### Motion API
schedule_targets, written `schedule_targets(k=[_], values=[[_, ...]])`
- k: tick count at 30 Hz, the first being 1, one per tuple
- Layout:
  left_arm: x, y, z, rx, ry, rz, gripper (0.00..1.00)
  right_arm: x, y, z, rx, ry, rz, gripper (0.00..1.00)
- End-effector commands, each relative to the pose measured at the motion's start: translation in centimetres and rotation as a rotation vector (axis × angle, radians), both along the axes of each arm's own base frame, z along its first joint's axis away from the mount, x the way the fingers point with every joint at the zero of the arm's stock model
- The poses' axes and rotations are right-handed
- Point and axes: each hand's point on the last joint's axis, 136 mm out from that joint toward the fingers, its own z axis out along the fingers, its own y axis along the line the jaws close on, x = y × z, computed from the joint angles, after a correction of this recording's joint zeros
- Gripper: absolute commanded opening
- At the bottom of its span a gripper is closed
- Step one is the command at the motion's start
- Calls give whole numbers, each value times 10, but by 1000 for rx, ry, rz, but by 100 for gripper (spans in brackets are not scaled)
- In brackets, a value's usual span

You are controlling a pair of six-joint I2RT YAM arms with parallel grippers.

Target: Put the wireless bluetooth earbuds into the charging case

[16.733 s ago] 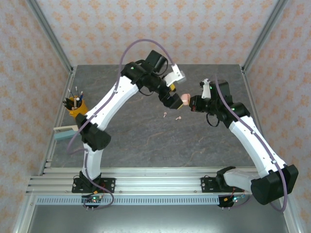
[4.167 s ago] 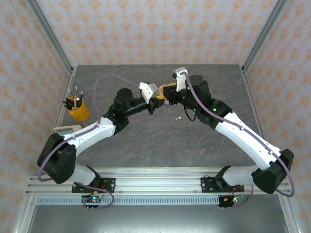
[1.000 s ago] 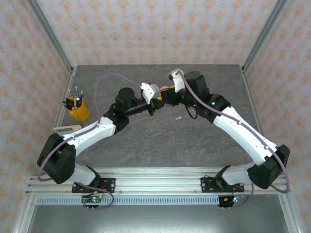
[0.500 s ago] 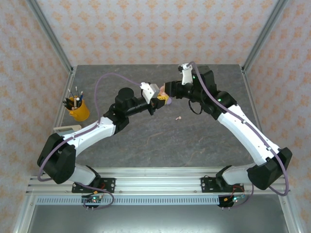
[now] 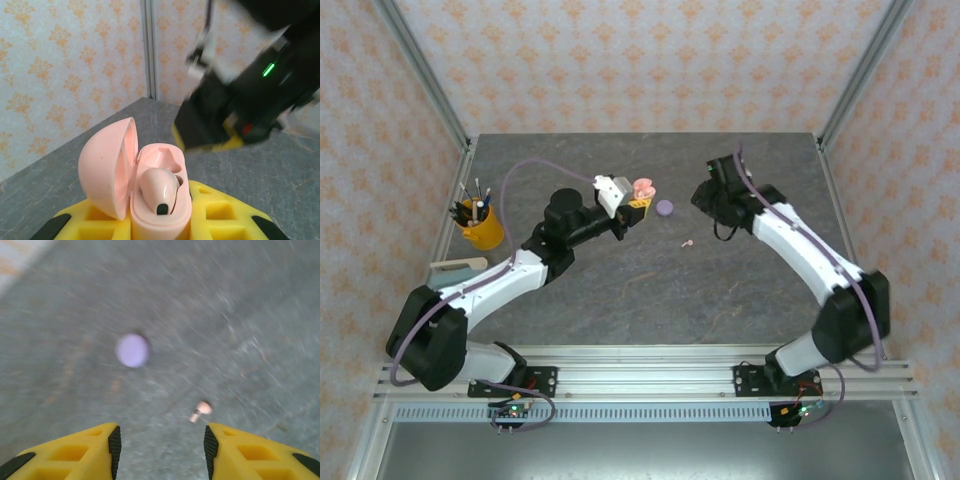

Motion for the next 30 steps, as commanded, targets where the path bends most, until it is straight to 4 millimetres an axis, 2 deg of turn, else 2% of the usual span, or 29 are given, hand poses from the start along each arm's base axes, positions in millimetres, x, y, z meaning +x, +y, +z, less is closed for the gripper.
schedule_targets(k=[1,4,9,16,30], values=[[-6,10,21,-24,-88,25,0,-10,-10,-43,6,166,-180,49],[-11,15,18,-18,-92,33,0,-3,-4,-64,8,245,-229,49],[-16,21,15,-17,-98,44,0,7,9,-87,23,347,-275,48],[-16,25,11,-28,-101,54,0,5,22,-116,60,449,-332,48],[-12,26,10,-32,-104,57,0,-7,31,-148,9,523,-329,47]])
